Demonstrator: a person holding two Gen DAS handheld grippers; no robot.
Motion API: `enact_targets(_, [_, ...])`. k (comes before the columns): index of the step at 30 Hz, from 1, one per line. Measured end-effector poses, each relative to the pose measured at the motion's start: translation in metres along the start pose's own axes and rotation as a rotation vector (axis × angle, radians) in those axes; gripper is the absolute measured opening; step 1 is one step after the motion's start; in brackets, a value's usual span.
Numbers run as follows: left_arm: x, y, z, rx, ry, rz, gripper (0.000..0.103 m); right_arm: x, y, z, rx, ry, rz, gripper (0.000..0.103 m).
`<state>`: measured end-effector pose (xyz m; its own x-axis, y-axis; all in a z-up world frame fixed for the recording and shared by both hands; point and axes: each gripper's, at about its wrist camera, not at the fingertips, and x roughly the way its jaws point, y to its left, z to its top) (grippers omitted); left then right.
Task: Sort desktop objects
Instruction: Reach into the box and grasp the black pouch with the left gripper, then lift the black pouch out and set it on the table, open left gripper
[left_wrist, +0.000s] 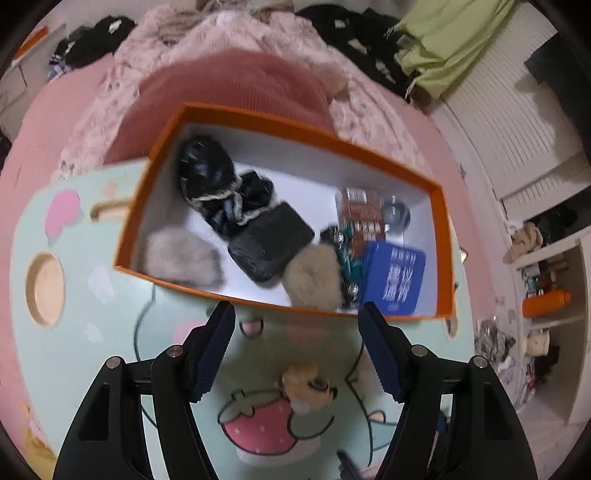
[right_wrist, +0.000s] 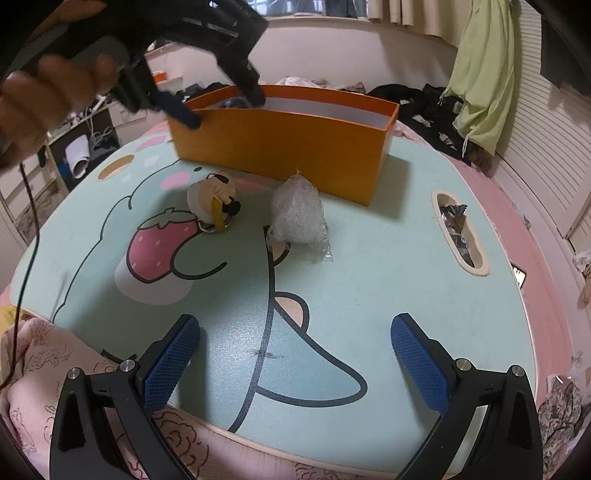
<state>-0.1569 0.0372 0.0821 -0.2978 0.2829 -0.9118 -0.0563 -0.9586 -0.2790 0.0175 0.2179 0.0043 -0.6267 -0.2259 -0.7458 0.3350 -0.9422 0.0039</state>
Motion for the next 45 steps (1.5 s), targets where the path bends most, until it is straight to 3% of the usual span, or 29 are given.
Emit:
enact_targets(2, [-0.009,-0.001,0.003,0.007,-0.014,-0.048,0.070,0.000,0.000,0.000,0.000,-0.001,0.001,0.103])
enact_targets(4, [-0.020,-0.001,0.010,0.026,-0.061,-0.039,0.070,0.000,-0.001,-0.001,0.000,-0.001,0.000,0.103])
enact_targets(7, [-0.021,0.007,0.021,0.046,-0.159,0.121,0.070,0.000,-0.001,0.000,0.000,0.000,0.001,0.103])
enact_targets(9, [0.001,0.019,0.029,0.045,-0.070,0.193,0.070,0.000,-0.001,-0.001,0.000,-0.001,0.001,0.103])
enact_targets(11, [0.016,0.033,0.024,0.032,-0.016,0.189,0.069,0.000,-0.001,0.000,0.000,-0.002,0.001,0.103])
enact_targets(15, [0.009,0.040,-0.006,0.048,-0.040,0.232,0.069,0.000,0.001,-0.001,-0.001,-0.002,0.000,0.103])
enact_targets(19, [0.000,0.038,-0.012,0.059,-0.076,0.181,0.069,0.000,0.001,-0.001,-0.001,-0.001,0.001,0.103])
enact_targets(22, [-0.005,0.017,-0.009,0.157,-0.098,0.168,0.069,0.000,0.000,-0.001,-0.001,-0.001,0.002,0.103])
enact_targets(25, [0.006,-0.003,0.004,0.240,-0.064,0.177,0.057,0.000,0.000,-0.001,-0.002,-0.001,0.002,0.103])
enact_targets(26, [0.012,-0.006,0.009,0.252,-0.044,0.172,0.046,0.000,0.000,-0.001,-0.002,-0.001,0.003,0.103])
enact_targets(28, [0.028,-0.011,0.013,0.284,0.012,0.170,0.043,0.000,0.000,-0.001,-0.001,0.000,0.003,0.103])
enact_targets(32, [0.050,-0.014,0.013,0.355,-0.001,0.307,0.046,0.000,0.002,-0.001,0.000,0.001,0.004,0.103])
enact_targets(34, [0.062,-0.002,0.015,0.309,0.070,0.223,0.043,0.000,0.001,-0.001,0.000,0.001,0.004,0.103])
enact_targets(39, [0.056,0.011,0.012,0.287,0.019,0.148,0.040,0.002,0.003,-0.001,0.006,0.002,0.001,0.103])
enact_targets(44, [0.014,0.016,0.004,0.237,-0.123,-0.040,0.040,0.002,0.002,-0.002,0.004,0.000,0.002,0.103])
enact_targets(45, [-0.005,0.016,-0.004,0.229,-0.172,-0.106,0.040,0.002,0.002,-0.002,0.003,-0.001,0.002,0.103])
